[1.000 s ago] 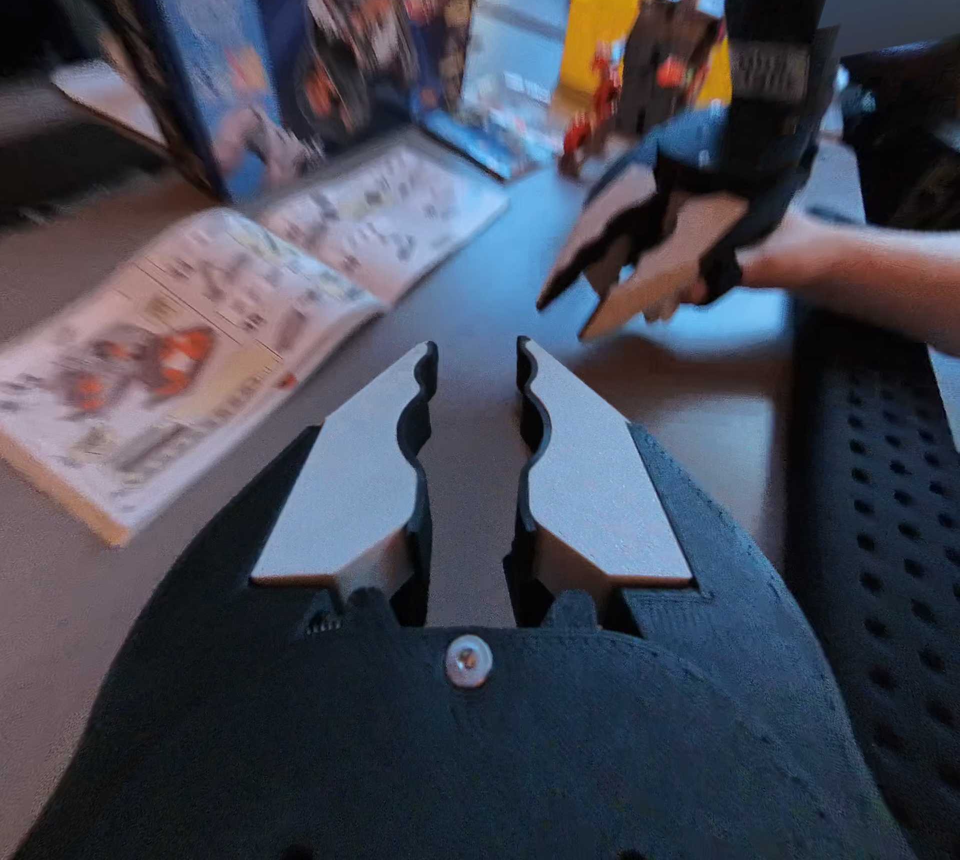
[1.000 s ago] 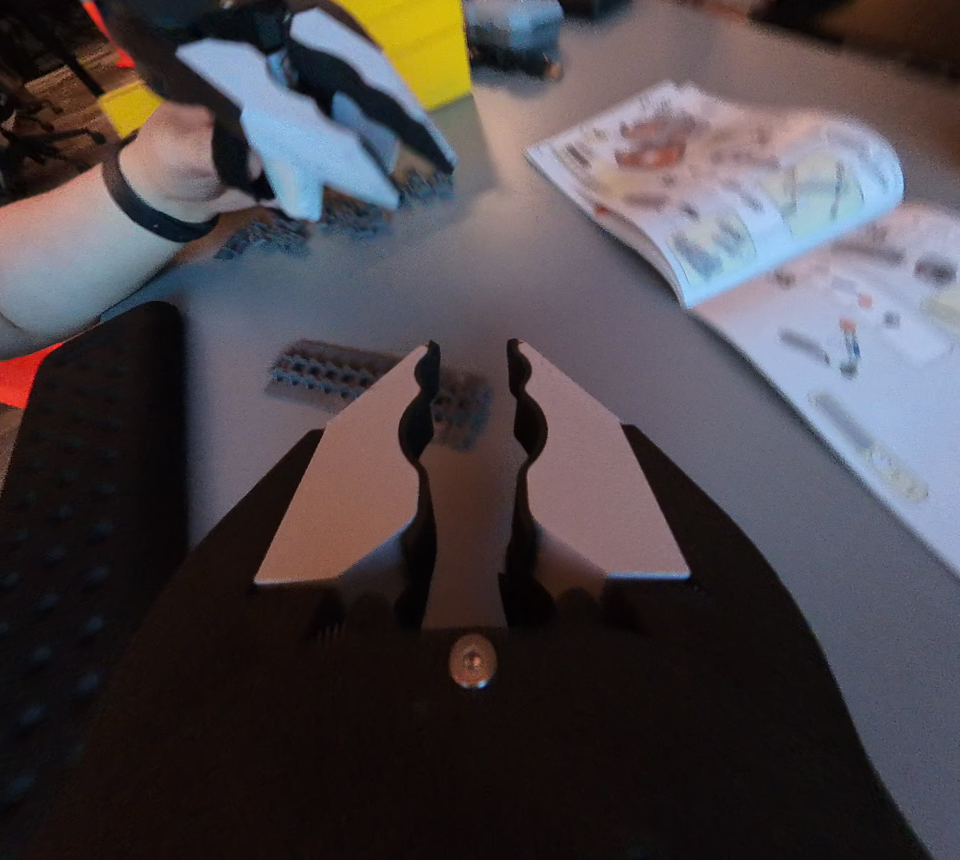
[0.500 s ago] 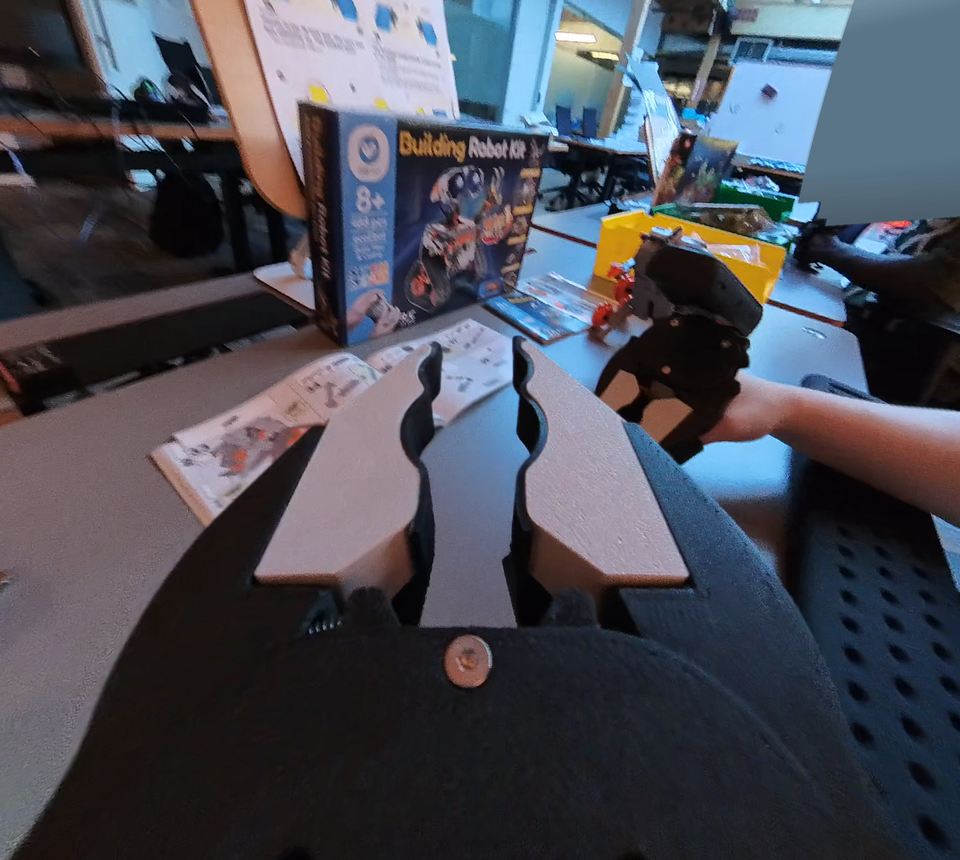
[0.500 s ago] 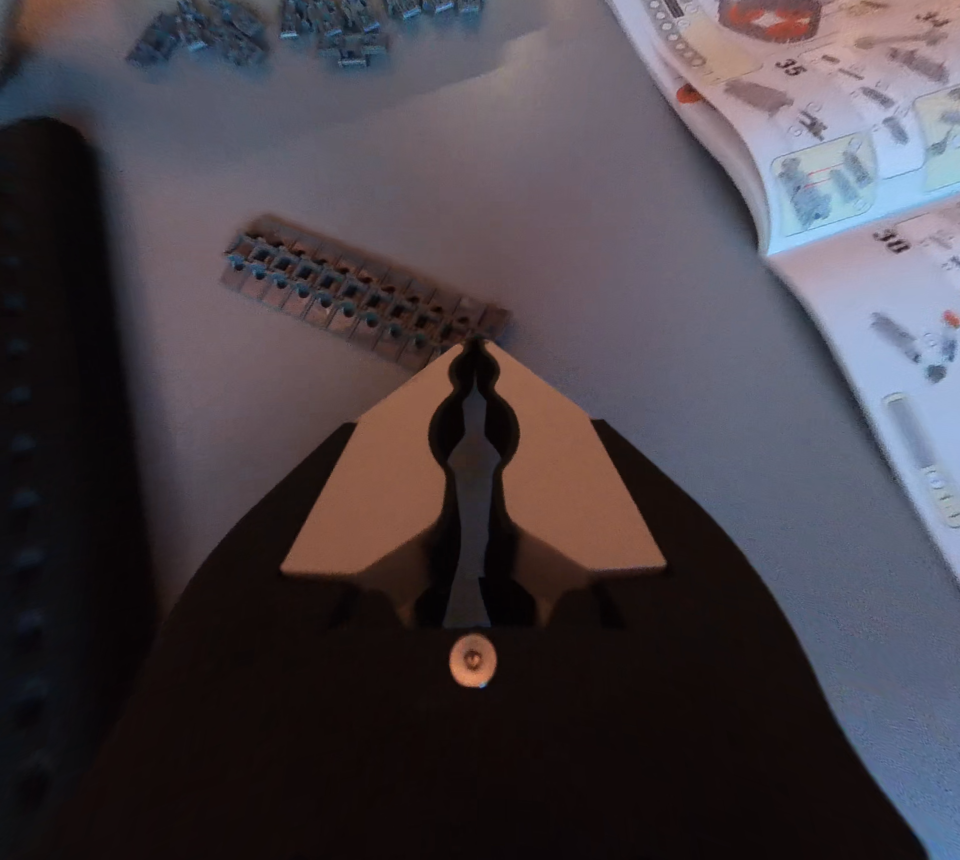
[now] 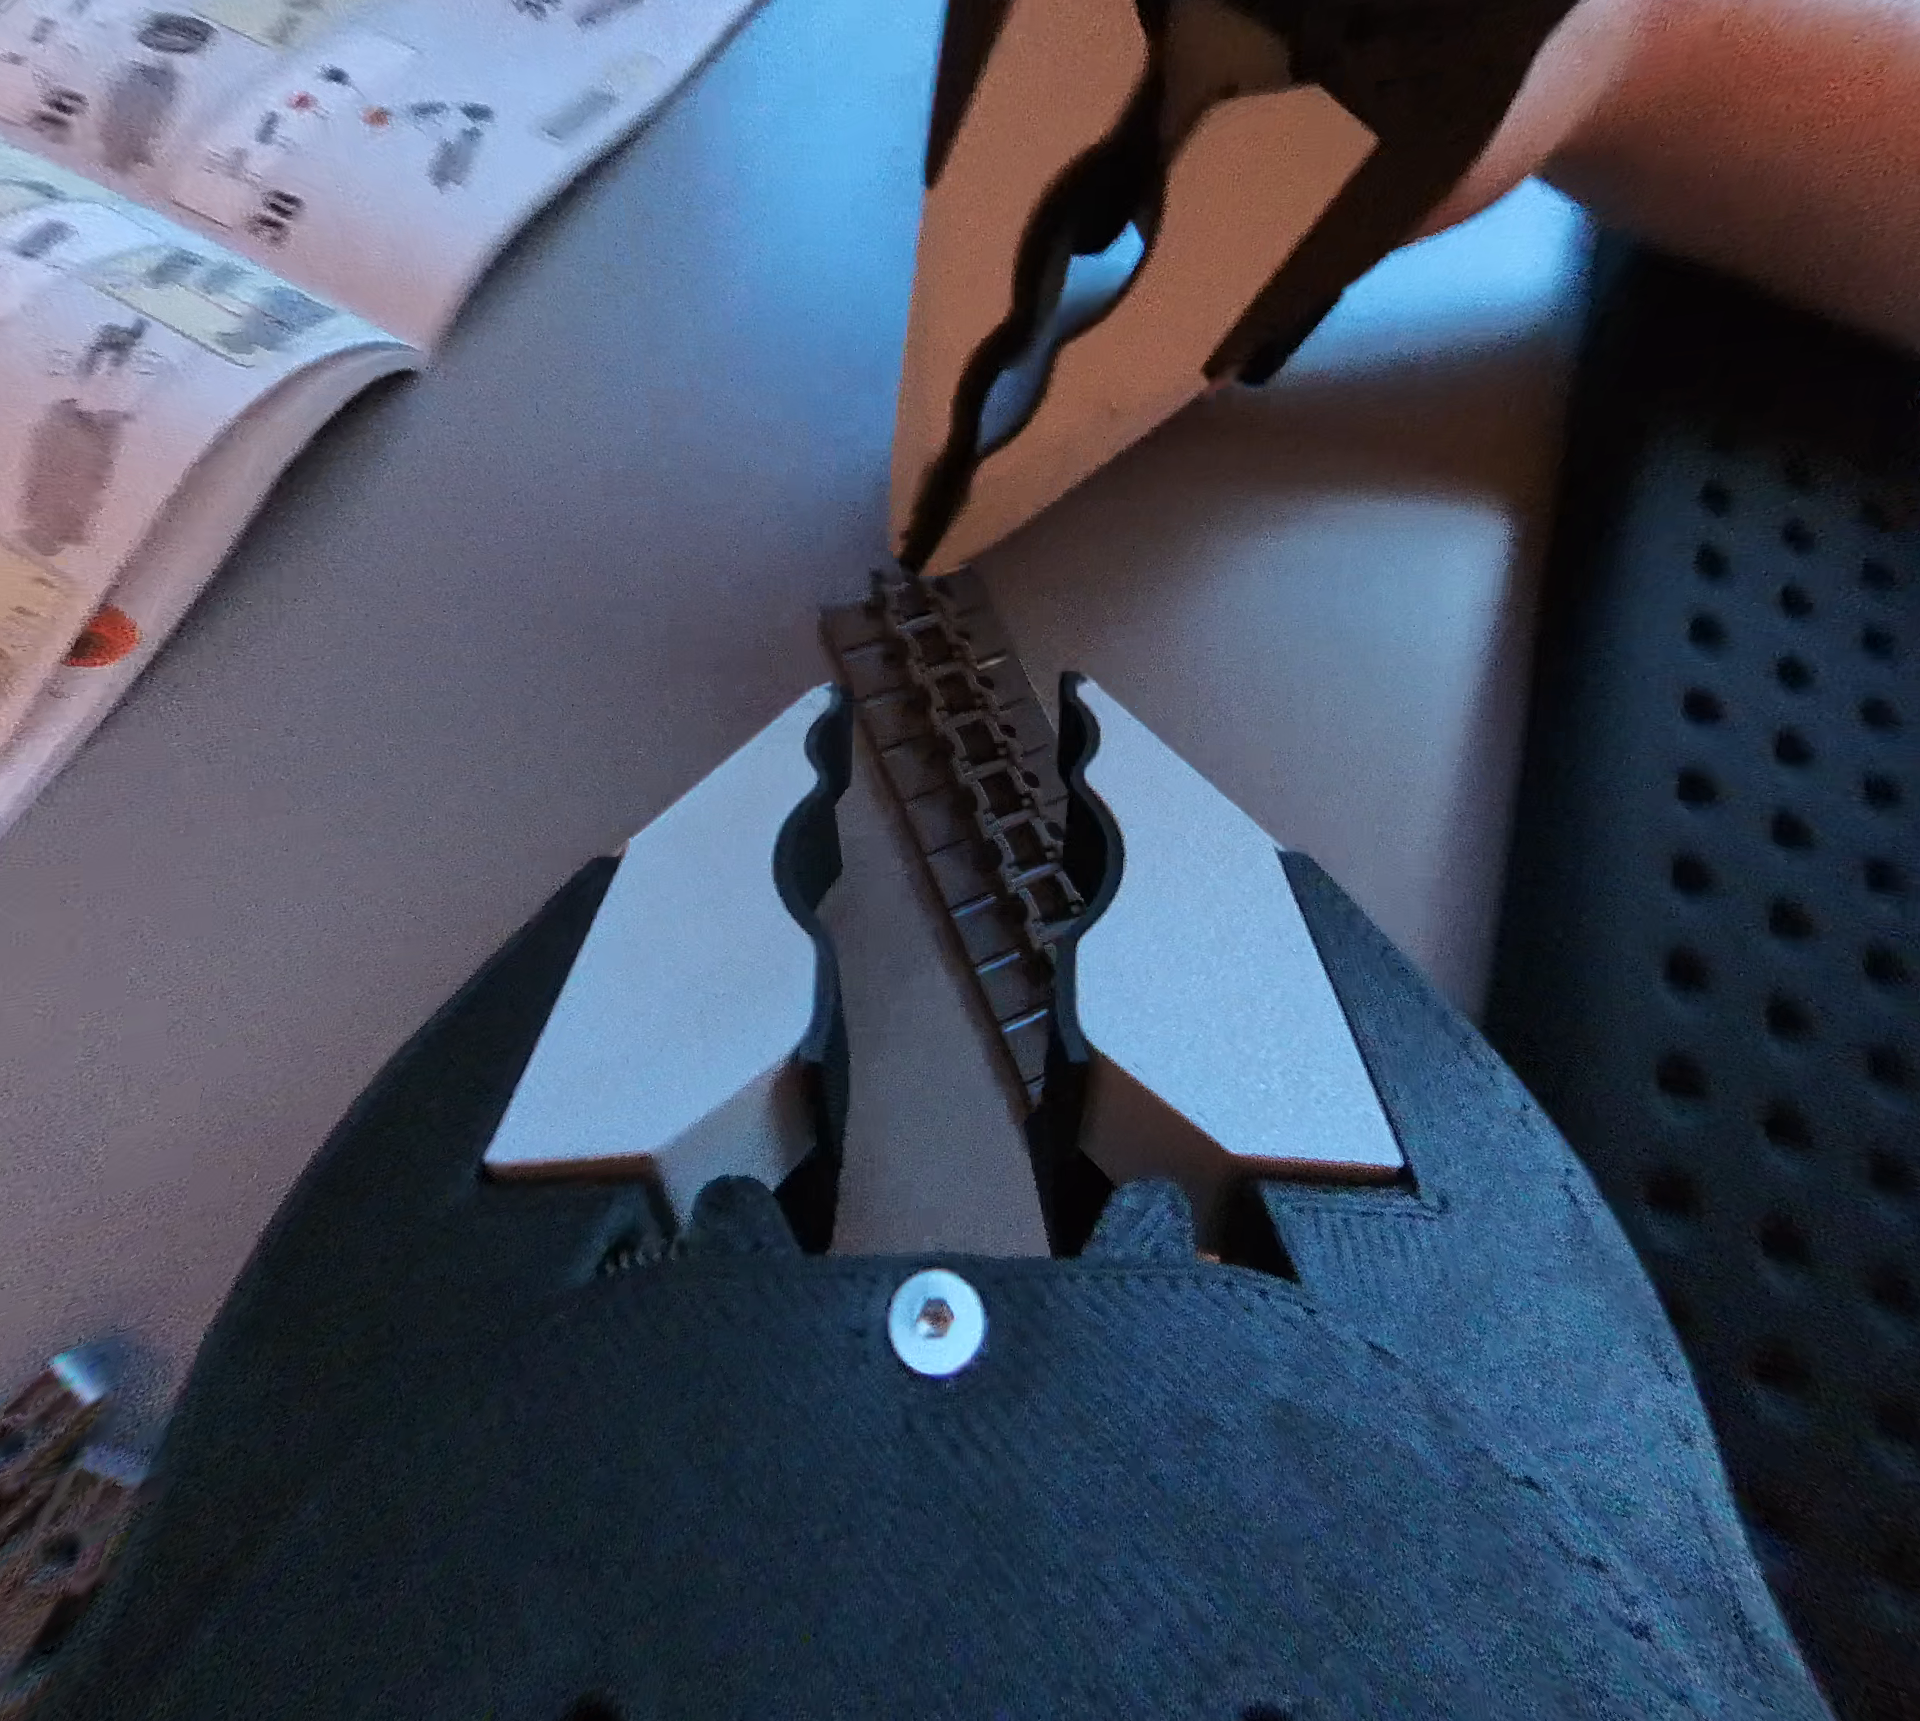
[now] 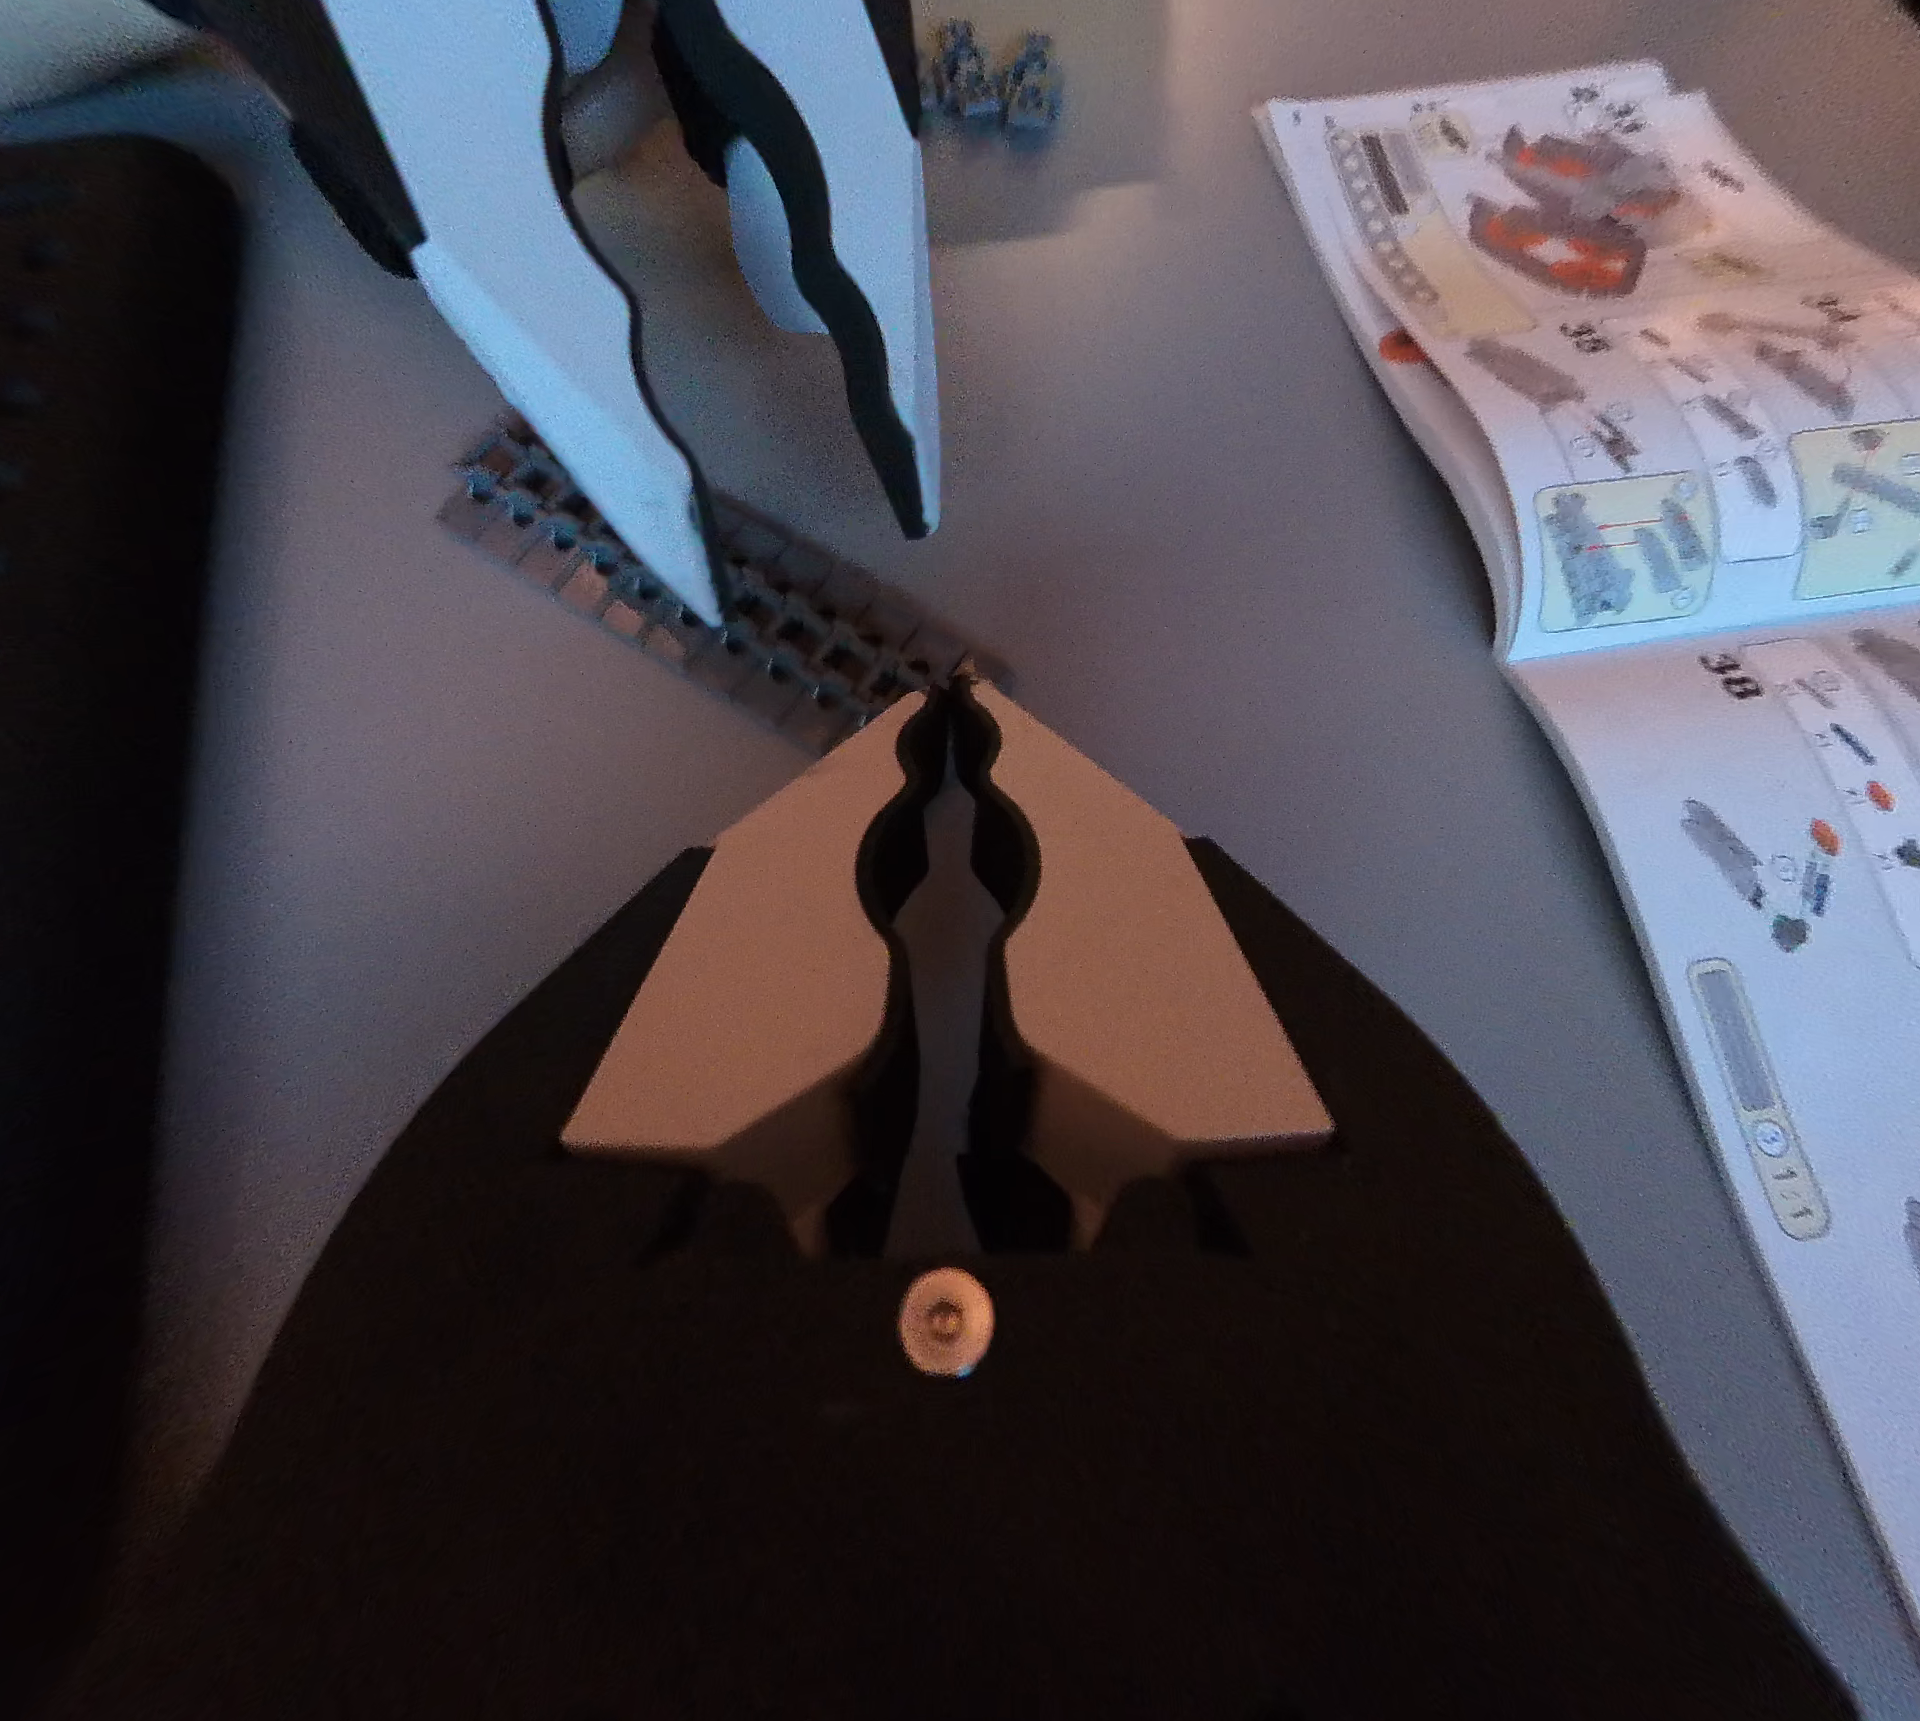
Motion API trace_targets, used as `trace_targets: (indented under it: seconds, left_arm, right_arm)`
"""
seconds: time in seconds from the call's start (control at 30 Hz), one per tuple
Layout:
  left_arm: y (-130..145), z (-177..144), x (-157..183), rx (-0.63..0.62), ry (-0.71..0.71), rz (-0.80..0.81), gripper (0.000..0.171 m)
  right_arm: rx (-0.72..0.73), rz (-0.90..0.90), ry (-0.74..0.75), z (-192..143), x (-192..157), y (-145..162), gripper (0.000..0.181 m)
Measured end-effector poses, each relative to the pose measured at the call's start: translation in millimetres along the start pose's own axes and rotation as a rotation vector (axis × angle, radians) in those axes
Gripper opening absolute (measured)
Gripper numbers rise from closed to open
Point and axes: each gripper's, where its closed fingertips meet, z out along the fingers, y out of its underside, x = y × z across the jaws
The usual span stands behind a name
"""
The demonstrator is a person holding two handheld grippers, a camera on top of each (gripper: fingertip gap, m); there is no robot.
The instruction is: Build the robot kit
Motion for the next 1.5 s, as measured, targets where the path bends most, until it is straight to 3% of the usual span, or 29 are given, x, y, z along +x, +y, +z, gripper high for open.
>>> trace_targets:
  seconds: [0.17,0.4,0.47,0.67,0.87,1.17,1.27,1.4,1.5]
  left_arm:
    - [15,14,-3,-0.074,-0.043,0.072,0.035]
    - [17,5,-24,-0.083,-0.151,0.161,0.039]
    - [18,2,-24,-0.083,-0.139,0.169,0.036]
    - [11,-1,-18,-0.037,-0.106,0.180,0.031]
    - [11,1,-24,-0.032,-0.133,0.172,0.031]
    - [14,4,-23,-0.047,-0.128,0.164,0.030]
    - [15,5,-23,-0.058,-0.128,0.164,0.030]
    - [16,6,-22,-0.059,-0.126,0.165,0.030]
    - [16,7,-21,-0.060,-0.125,0.167,0.030]
  right_arm:
    - [-0.060,0.064,-0.034,2,-4,11,0.000]
    - [-0.053,0.264,-0.104,-4,-18,15,0.000]
    - [-0.052,0.247,-0.139,-4,-25,14,0.000]
    - [0.046,0.116,-0.047,-21,-10,-1,0.010]
    - [-0.002,0.227,-0.030,-12,-13,3,0.016]
    - [-0.098,0.150,0.030,-1,-18,13,0.016]
    - [-0.099,0.160,0.034,0,-19,12,0.005]
    - [-0.116,0.189,0.042,1,-18,14,0.015]
    - [-0.069,0.238,0.019,-2,-20,5,0.012]
